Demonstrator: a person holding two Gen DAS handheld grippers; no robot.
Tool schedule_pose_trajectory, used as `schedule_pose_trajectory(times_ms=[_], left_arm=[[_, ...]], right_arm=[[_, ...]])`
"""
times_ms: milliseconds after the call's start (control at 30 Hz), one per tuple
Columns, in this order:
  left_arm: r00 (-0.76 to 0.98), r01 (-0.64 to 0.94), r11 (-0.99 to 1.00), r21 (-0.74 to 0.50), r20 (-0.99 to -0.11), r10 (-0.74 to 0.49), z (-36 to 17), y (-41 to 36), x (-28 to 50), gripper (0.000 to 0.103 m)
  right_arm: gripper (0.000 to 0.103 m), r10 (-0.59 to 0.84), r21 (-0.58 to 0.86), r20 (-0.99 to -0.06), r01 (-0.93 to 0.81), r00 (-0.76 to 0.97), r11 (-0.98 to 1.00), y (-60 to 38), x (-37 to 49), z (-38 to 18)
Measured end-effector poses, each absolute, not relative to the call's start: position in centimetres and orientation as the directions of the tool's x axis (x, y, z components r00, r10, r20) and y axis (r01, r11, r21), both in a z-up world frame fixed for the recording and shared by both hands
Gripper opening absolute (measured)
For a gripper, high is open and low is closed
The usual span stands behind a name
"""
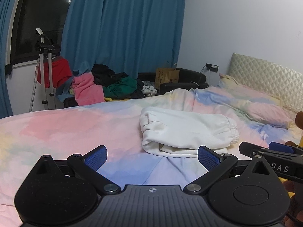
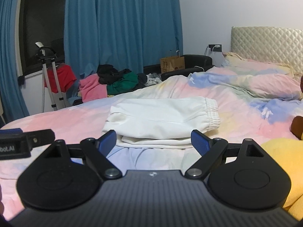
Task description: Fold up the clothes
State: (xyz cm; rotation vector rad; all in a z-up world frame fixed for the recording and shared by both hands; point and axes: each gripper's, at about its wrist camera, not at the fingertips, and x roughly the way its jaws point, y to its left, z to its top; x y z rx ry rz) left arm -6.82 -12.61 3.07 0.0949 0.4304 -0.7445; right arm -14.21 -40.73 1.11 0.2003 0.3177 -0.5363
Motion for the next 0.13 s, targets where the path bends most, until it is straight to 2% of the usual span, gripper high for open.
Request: schedule_pose_trajectory(times_ms=[133], left_arm=[[0.644, 0.683, 0.726, -0.074, -0.407, -0.647, 3.16, -12.5, -7.09, 0.103]], right_arm=[[0.087, -0.476, 0.108, -0.348, 0.539, 0.808, 0.835, -40.83, -14.21, 1.13]])
